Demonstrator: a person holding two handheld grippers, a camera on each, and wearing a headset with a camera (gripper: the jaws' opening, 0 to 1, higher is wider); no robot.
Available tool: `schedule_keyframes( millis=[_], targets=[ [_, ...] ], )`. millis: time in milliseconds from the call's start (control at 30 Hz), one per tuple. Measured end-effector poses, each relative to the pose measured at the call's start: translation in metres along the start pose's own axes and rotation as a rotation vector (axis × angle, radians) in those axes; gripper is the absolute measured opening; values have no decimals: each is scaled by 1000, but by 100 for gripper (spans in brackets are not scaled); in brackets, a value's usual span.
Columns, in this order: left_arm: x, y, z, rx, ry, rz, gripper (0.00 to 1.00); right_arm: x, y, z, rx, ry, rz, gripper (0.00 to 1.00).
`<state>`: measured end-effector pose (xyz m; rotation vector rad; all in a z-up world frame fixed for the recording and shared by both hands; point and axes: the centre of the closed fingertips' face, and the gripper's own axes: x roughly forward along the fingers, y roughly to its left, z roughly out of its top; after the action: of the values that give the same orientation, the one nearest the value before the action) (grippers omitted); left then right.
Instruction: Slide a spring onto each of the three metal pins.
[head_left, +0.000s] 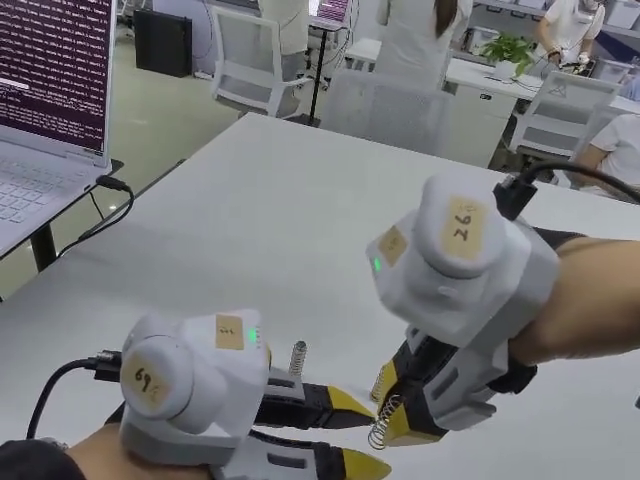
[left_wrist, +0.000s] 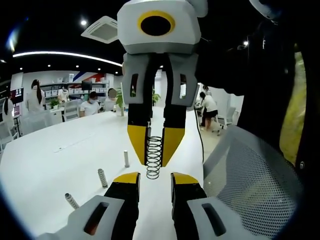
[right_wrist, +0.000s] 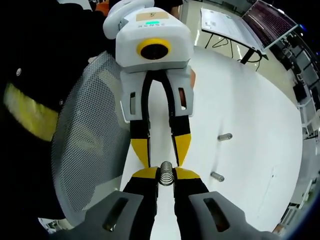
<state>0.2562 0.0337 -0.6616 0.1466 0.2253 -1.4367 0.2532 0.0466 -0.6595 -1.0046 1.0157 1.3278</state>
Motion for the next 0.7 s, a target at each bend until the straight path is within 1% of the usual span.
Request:
schedule_keyframes(
  millis=[100,167,267,367,467,700],
  targets=[
    [0,-1,0,-12,1,-4,24,0,-2,-2,11,-1,-5,8],
    [0,-2,0,-19,-2,-8,32,0,-2,-3,14,3,-8,8],
    [0,-4,1,-23,-5,-20,37,-2,-3,-4,20,-2,-9,8],
    [1,-7,1,-35,-4,-27,46,-4,-4,-4,24,-7,-17,8],
    [1,-9,2,-41,-9,-35,51,-4,-5,-6,28,-7,-19,8],
    [3,-12,3,-55,-8,-34,69,-6,-4,-9,41,-15,-25,8]
  ],
)
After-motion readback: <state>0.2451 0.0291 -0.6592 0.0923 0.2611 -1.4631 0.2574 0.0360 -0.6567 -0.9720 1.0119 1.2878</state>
